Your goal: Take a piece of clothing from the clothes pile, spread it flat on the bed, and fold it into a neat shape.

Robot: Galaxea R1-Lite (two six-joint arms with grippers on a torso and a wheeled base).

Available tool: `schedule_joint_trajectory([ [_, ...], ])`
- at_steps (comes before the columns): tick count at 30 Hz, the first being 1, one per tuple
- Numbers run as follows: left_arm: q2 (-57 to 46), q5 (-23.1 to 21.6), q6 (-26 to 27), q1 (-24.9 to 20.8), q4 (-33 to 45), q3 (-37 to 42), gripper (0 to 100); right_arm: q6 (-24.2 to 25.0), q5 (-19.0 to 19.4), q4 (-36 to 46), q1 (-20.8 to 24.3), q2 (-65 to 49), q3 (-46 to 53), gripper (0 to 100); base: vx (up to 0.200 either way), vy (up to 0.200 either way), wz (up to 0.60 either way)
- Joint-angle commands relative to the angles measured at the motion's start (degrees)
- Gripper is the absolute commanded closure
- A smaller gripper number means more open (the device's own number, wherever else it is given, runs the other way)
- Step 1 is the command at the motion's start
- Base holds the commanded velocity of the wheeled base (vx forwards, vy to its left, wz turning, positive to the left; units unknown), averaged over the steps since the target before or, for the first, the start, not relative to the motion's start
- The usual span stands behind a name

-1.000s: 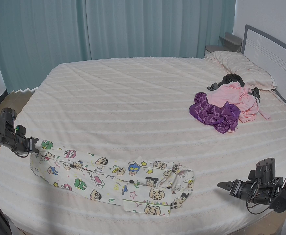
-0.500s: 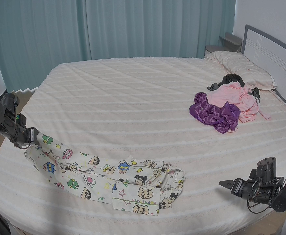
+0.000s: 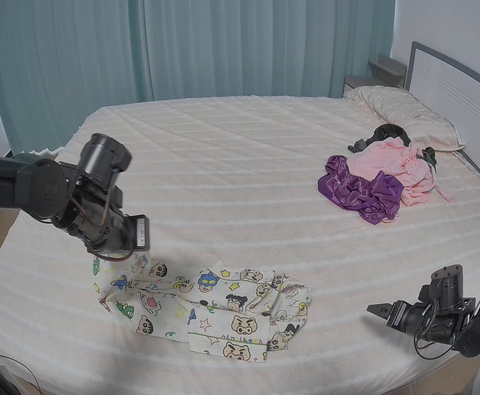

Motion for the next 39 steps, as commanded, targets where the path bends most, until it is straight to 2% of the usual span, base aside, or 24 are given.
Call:
schedule_joint_trajectory([
  [1, 4.5, 4.2, -9.8, -15.9, 0.7, -5.2, 100, 0.0, -0.1, 0.2, 0.5, 0.1, 1.0, 0, 0.0, 0.0, 0.0],
  [9, 10.2, 4.3, -15.4, -23.1, 3.9, -13.2, 100, 0.1, -0.1, 0.3, 0.5, 0.2, 1.0, 0, 0.0, 0.0, 0.0],
  [23, 12.9, 4.0, -16.7, -25.1, 2.9, -14.6, 100, 0.6, -0.2, 0.3, 1.2, 0.2, 1.0, 0, 0.0, 0.0, 0.0],
  [24, 12.9, 4.0, -16.7, -25.1, 2.9, -14.6, 0, 0.6, -0.2, 0.3, 1.2, 0.2, 1.0, 0, 0.0, 0.0, 0.0],
  [29, 13.9, 4.1, -18.5, -27.0, -1.6, -14.9, 0, 0.7, -0.2, 0.3, 1.2, 0.2, 1.0, 0, 0.0, 0.0, 0.0],
  [35, 13.9, 4.1, -18.7, -27.0, -1.7, -14.5, 0, 0.7, -0.2, 0.3, 1.3, 0.2, 1.0, 0, 0.0, 0.0, 0.0],
  [39, 13.4, 4.2, -20.8, -26.9, -1.4, -13.4, 0, 0.8, -0.2, 0.3, 1.3, 0.2, 1.0, 0, 0.0, 0.0, 0.0],
])
